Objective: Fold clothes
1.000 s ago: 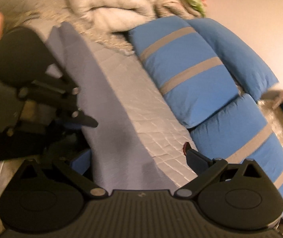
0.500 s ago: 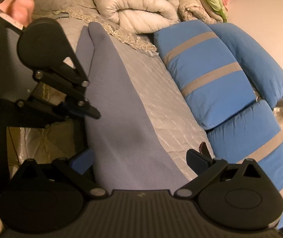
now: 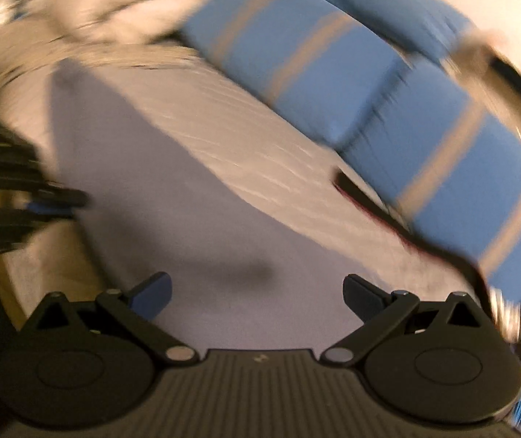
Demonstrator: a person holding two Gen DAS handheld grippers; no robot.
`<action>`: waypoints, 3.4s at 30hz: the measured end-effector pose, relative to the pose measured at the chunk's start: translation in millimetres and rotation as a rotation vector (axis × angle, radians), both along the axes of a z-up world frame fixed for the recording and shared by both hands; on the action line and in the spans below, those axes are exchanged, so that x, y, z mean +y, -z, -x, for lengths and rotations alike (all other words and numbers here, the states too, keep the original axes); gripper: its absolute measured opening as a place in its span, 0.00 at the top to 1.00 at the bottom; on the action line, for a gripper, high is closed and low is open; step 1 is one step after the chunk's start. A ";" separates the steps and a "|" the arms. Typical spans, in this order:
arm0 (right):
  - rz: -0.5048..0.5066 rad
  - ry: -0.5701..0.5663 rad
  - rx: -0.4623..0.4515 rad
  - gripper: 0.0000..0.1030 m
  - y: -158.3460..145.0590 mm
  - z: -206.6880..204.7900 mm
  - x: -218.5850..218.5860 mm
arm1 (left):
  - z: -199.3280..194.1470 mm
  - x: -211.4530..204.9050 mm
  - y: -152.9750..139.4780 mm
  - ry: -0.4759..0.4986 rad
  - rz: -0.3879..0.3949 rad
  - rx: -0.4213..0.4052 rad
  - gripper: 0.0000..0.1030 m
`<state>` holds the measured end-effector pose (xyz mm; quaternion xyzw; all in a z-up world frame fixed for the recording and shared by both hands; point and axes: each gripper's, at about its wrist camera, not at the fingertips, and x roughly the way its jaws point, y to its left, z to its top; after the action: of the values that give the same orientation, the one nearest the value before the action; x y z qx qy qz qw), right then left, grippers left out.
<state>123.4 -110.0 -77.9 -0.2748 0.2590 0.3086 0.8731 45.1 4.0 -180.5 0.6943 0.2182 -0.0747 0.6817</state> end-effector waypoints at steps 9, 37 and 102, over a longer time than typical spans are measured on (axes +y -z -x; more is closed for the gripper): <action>-0.083 0.306 0.134 0.00 14.0 -36.8 -53.1 | -4.6 5.8 -86.8 -0.019 0.285 -0.030 0.34; -0.155 0.436 0.197 0.00 39.0 -28.4 -87.0 | -232.5 -53.3 -101.8 -0.293 1.197 0.226 0.34; -0.366 0.808 0.342 0.00 -25.8 -69.2 -197.7 | -231.6 -26.3 -130.2 -0.318 1.424 0.237 0.34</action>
<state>192.6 -307.7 -52.1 0.0609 0.4264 0.0254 0.9021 276.7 -22.3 -50.3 0.0309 0.2870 -0.1729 0.9417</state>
